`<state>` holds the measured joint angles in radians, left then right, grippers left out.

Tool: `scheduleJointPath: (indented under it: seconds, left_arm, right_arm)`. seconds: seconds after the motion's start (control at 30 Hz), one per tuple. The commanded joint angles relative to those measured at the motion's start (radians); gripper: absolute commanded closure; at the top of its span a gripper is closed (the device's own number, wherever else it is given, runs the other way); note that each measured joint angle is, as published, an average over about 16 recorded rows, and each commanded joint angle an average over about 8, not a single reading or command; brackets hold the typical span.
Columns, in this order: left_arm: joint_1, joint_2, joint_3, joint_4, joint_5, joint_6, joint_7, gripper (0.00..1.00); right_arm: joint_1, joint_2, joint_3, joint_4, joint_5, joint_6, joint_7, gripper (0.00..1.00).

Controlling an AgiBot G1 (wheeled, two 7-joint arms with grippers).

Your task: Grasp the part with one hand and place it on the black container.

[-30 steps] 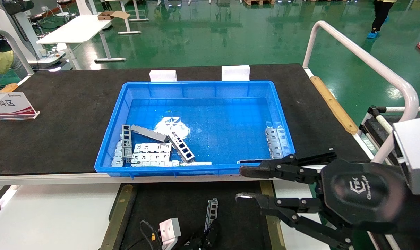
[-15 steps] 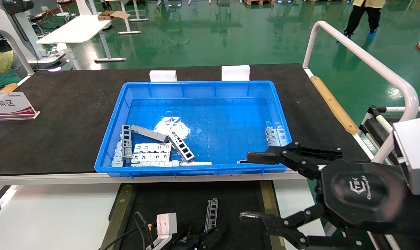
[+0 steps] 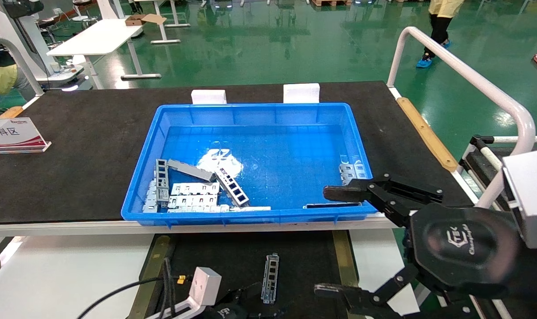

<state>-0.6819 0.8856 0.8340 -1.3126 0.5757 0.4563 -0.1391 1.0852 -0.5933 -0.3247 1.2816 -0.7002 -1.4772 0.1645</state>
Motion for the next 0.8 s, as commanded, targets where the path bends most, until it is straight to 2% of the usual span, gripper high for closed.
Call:
scheduleJointPath:
  seconds: [0.03, 0.37, 0.8]
  left_arm:
    - [-0.016, -0.034, 0.009, -0.012, 0.004, 0.04, -0.01, 0.0]
    - [-0.076, -0.162, 0.011, -0.032, 0.014, 0.208, -0.025, 0.0]
    - [-0.108, -0.202, -0.021, -0.04, -0.009, 0.3, -0.003, 0.0]
  right_arm:
    - [0.0, 0.0, 0.0, 0.0, 0.0, 0.0, 0.0, 0.0]
    - [0.0, 0.0, 0.0, 0.0, 0.0, 0.0, 0.0, 0.0]
    - [0.0, 0.0, -0.001, 0.0, 0.001, 0.0, 0.0, 0.0]
